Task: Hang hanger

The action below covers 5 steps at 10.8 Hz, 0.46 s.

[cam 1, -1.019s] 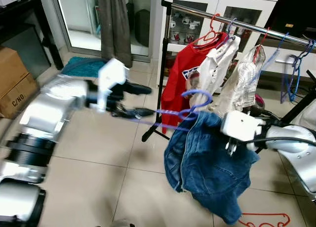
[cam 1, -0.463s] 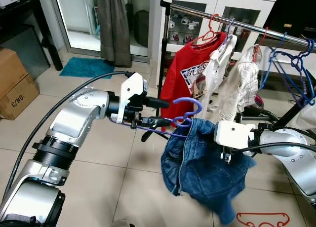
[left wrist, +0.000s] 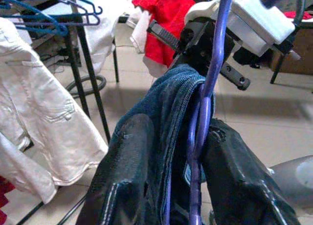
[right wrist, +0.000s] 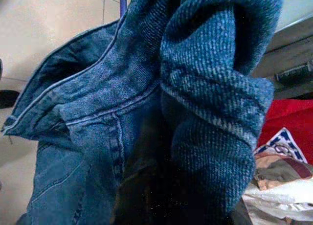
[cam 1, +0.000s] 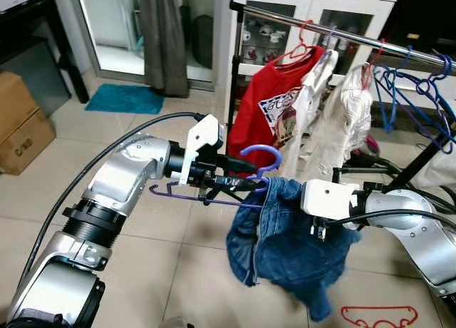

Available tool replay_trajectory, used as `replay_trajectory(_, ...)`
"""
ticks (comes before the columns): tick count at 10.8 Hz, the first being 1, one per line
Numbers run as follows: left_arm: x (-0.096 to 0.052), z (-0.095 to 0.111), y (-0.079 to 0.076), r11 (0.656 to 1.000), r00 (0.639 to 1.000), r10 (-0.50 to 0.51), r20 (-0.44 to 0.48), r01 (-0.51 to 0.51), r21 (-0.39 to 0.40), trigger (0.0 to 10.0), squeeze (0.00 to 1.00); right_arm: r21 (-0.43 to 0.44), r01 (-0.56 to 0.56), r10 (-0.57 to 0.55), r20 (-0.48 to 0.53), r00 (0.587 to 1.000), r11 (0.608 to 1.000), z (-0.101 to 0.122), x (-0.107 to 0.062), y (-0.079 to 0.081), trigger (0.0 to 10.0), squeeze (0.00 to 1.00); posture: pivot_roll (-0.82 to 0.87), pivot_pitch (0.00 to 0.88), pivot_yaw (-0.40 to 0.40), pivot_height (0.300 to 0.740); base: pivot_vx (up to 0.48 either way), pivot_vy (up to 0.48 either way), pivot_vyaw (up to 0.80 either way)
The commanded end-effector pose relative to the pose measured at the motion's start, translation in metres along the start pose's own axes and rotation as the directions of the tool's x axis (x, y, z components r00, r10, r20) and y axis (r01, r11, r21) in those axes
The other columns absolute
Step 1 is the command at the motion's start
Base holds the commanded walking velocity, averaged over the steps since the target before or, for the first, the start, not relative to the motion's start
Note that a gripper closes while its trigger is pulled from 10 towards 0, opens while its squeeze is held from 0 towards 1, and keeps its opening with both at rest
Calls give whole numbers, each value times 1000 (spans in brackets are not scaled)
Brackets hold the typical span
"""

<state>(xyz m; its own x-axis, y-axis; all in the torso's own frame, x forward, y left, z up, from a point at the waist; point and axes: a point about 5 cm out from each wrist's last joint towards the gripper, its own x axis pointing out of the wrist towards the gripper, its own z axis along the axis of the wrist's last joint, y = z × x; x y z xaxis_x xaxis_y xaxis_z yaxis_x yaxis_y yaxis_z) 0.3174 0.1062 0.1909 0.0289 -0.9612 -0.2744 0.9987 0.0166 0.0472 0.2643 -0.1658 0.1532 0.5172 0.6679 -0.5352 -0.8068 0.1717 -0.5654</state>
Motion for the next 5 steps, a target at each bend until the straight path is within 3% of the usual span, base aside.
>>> replay_trajectory(1,0,5,-1,1000,1000,-10,15,10,12,10000,1000,-46,11,-8,57,998,999,15,-2,-4,0,0,24,0,-18,740,0,0,0)
replay_trajectory(3,2,0,-2,1000,1000,-11,-15,12,25,10000,1000,-49,8,-5,62,998,999,16,-1,-5,0,0,30,0,-23,740,0,0,0)
replay_trajectory(4,6,-2,-3,1000,1000,-23,-15,23,20,10000,0,-51,5,-2,70,998,999,18,1,-5,0,0,30,0,-24,740,0,0,0)
replay_trajectory(5,8,-3,-3,999,999,-41,-14,41,11,3490,0,-50,4,0,75,997,999,19,2,-5,0,0,28,0,-21,740,0,0,0)
